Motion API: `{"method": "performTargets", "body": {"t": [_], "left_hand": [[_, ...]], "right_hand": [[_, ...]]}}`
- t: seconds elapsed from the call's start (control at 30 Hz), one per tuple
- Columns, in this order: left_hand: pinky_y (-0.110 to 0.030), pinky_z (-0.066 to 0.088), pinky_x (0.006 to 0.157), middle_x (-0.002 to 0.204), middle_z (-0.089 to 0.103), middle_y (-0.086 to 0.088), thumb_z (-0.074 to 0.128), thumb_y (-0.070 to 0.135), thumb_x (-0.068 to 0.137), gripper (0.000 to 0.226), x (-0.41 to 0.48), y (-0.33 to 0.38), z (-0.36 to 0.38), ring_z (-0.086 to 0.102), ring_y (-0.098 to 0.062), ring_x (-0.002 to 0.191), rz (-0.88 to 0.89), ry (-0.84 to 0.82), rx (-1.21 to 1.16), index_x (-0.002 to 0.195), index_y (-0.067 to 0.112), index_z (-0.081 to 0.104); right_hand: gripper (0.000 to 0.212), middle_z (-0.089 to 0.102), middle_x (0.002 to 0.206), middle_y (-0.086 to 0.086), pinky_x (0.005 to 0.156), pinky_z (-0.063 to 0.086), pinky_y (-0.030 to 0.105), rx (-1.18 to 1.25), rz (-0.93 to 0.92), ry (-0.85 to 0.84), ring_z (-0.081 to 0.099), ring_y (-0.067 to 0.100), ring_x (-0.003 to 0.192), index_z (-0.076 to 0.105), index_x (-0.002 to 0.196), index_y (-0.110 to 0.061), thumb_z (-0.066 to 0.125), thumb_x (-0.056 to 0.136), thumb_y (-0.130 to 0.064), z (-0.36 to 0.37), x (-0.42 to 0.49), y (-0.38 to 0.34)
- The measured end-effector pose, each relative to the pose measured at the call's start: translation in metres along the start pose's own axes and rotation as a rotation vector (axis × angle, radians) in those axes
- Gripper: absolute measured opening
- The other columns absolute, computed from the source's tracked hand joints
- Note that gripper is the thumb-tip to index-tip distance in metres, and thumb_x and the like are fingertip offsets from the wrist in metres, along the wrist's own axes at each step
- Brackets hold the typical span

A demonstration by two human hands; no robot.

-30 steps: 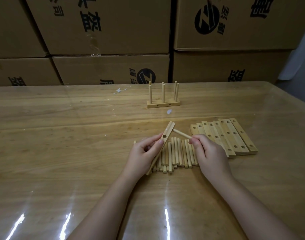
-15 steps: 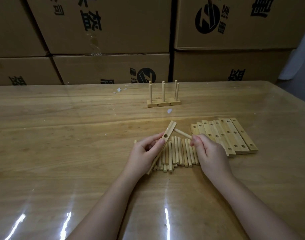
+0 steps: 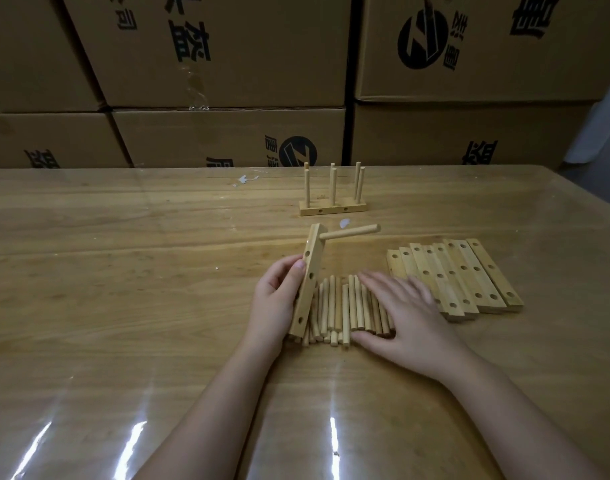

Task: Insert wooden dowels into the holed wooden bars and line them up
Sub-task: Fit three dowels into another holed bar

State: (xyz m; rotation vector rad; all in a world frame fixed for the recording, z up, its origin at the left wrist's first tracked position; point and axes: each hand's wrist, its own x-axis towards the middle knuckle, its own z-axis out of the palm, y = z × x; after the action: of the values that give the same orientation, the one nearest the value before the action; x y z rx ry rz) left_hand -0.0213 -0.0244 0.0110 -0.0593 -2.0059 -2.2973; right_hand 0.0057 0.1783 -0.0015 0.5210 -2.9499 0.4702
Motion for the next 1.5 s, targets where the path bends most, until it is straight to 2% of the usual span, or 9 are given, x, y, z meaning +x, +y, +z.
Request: {"method": "performTargets", "body": {"t": [0.13, 0.27, 0.37, 0.5, 0.7, 0.83, 1.07, 1.33, 1.5], "left_hand": [[-0.03, 0.05, 0.078, 0.089, 0.072, 0.002, 0.057, 0.018, 0.094, 0.014, 0.0, 0.001, 0.001, 0.065, -0.011, 0.083, 0.008, -0.01, 0.011, 0.098, 0.02, 0.07], [-0.037, 0.052, 0.082, 0.088, 0.073, 0.004, 0.058, 0.021, 0.094, 0.013, -0.001, 0.001, 0.001, 0.065, -0.013, 0.084, 0.001, -0.031, 0.032, 0.096, 0.023, 0.071], [-0.04, 0.051, 0.081, 0.086, 0.072, 0.004, 0.059, 0.023, 0.093, 0.012, -0.001, 0.0, 0.001, 0.064, -0.013, 0.081, 0.0, -0.033, 0.043, 0.095, 0.024, 0.071], [-0.029, 0.05, 0.075, 0.088, 0.073, 0.005, 0.059, 0.025, 0.093, 0.013, 0.0, -0.001, 0.001, 0.065, -0.01, 0.08, -0.009, -0.025, 0.03, 0.097, 0.026, 0.071], [-0.016, 0.05, 0.07, 0.088, 0.074, 0.008, 0.051, 0.027, 0.097, 0.02, -0.001, 0.0, 0.001, 0.067, -0.004, 0.083, 0.002, 0.004, 0.031, 0.095, 0.028, 0.071], [-0.022, 0.047, 0.062, 0.069, 0.068, 0.009, 0.04, 0.04, 0.1, 0.036, -0.002, 0.002, 0.0, 0.062, -0.005, 0.068, -0.047, 0.046, 0.033, 0.087, 0.027, 0.071], [-0.032, 0.044, 0.064, 0.059, 0.059, 0.011, 0.04, 0.04, 0.099, 0.038, 0.0, 0.001, 0.001, 0.055, -0.011, 0.063, -0.049, 0.064, 0.059, 0.082, 0.019, 0.065], [-0.016, 0.045, 0.047, 0.052, 0.059, 0.01, 0.047, 0.034, 0.097, 0.033, -0.001, 0.002, -0.001, 0.055, -0.001, 0.048, -0.033, 0.003, 0.027, 0.076, 0.019, 0.067], [-0.017, 0.044, 0.041, 0.051, 0.057, 0.009, 0.05, 0.03, 0.097, 0.033, -0.003, 0.003, -0.002, 0.052, -0.002, 0.043, -0.025, -0.03, -0.026, 0.072, 0.019, 0.068]], "right_hand": [[0.092, 0.021, 0.15, -0.019, 0.107, -0.009, 0.023, 0.029, 0.009, -0.011, 0.0, -0.018, 0.116, 0.004, 0.144, -0.044, 0.034, 0.067, -0.083, -0.003, 0.0, 0.003], [0.096, 0.03, 0.142, -0.022, 0.109, 0.015, 0.032, 0.204, 0.13, -0.041, 0.015, 0.003, 0.133, 0.021, 0.141, -0.047, 0.038, 0.055, -0.085, -0.009, -0.001, 0.0], [0.073, 0.044, 0.119, -0.029, 0.093, 0.038, 0.02, 0.352, 0.147, 0.094, 0.043, 0.0, 0.116, 0.046, 0.129, -0.041, 0.038, 0.065, -0.077, -0.011, -0.003, -0.002], [0.027, 0.065, 0.096, -0.012, 0.076, 0.04, 0.011, 0.374, 0.141, 0.429, 0.06, 0.005, 0.092, 0.066, 0.109, -0.02, 0.05, 0.091, -0.031, -0.01, 0.0, 0.004], [0.019, 0.068, 0.083, -0.009, 0.058, 0.048, 0.015, 0.706, 0.329, 0.576, 0.062, 0.002, 0.076, 0.067, 0.097, -0.028, 0.055, 0.09, -0.015, -0.011, 0.0, 0.011], [0.017, 0.071, 0.081, -0.004, 0.063, 0.052, 0.016, 1.055, 0.277, 0.436, 0.066, 0.007, 0.074, 0.069, 0.094, -0.021, 0.06, 0.087, -0.009, -0.019, 0.001, 0.001], [0.013, 0.073, 0.08, 0.001, 0.063, 0.052, 0.015, 1.114, 0.142, 0.312, 0.07, 0.013, 0.073, 0.067, 0.091, -0.011, 0.063, 0.082, -0.002, -0.014, 0.0, -0.025], [0.013, 0.073, 0.083, 0.0, 0.065, 0.053, 0.016, 1.097, 0.143, 0.331, 0.069, 0.013, 0.076, 0.066, 0.091, -0.012, 0.063, 0.083, -0.002, -0.011, 0.001, -0.026], [0.017, 0.072, 0.083, -0.003, 0.067, 0.053, 0.018, 1.018, 0.131, 0.332, 0.069, 0.011, 0.076, 0.067, 0.092, -0.018, 0.063, 0.084, -0.004, -0.01, 0.0, -0.024]]}}
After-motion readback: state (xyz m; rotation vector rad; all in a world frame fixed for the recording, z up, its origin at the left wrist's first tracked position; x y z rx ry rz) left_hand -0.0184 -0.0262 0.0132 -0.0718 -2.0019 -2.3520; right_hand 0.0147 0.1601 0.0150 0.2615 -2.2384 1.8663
